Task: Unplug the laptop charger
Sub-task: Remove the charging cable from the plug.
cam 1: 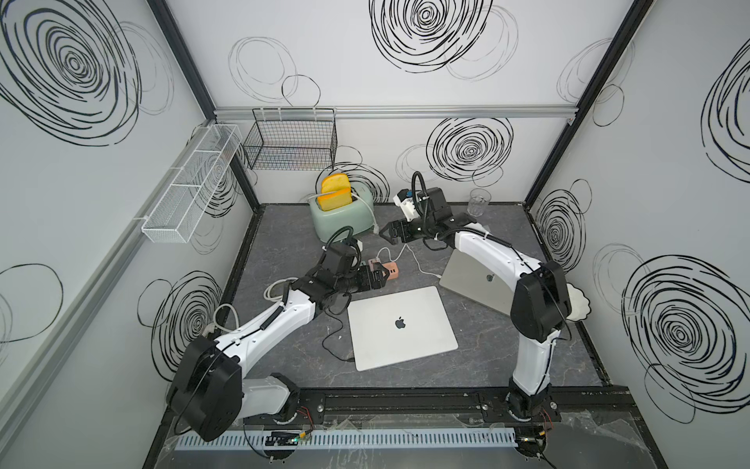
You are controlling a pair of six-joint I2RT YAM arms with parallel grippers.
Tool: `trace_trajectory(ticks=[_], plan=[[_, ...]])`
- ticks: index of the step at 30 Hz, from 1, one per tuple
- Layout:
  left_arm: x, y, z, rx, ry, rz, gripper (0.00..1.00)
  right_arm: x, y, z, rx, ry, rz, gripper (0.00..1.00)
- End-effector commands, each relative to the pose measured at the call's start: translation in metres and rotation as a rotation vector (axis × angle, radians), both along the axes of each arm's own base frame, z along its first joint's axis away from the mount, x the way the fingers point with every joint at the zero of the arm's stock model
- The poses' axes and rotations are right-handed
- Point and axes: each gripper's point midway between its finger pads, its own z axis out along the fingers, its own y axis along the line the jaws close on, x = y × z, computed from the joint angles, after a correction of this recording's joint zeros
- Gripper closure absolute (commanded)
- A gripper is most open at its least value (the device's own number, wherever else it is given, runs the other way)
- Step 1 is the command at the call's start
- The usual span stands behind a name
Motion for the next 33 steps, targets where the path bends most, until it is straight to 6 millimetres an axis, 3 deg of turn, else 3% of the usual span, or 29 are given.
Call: trace_trajectory(ticks=[1, 7, 11, 21, 24, 33], plan=[[0.005, -0.005, 0.003, -0.123, 0.034, 0.046, 0.02, -0.017, 0.018, -0.02, -0.022, 0.101, 0.086, 0.11], [0.011, 0.002, -0.015, -0.155, 0.094, 0.153, 0.04, -0.013, 0.027, -0.05, -0.072, 0.138, 0.092, 0.2], [0.024, 0.007, -0.025, -0.21, 0.091, 0.223, 0.04, -0.014, 0.032, -0.061, -0.102, 0.149, 0.11, 0.47], [0.052, 0.029, -0.04, -0.217, 0.1, 0.383, 0.05, -0.029, 0.022, -0.06, -0.165, 0.141, 0.104, 0.68], [0.06, 0.031, -0.045, -0.19, 0.1, 0.396, 0.06, -0.031, 0.02, -0.058, -0.166, 0.147, 0.101, 0.77], [0.077, 0.032, -0.056, -0.108, 0.072, 0.427, 0.06, -0.034, 0.027, -0.046, -0.107, 0.172, 0.098, 0.91]])
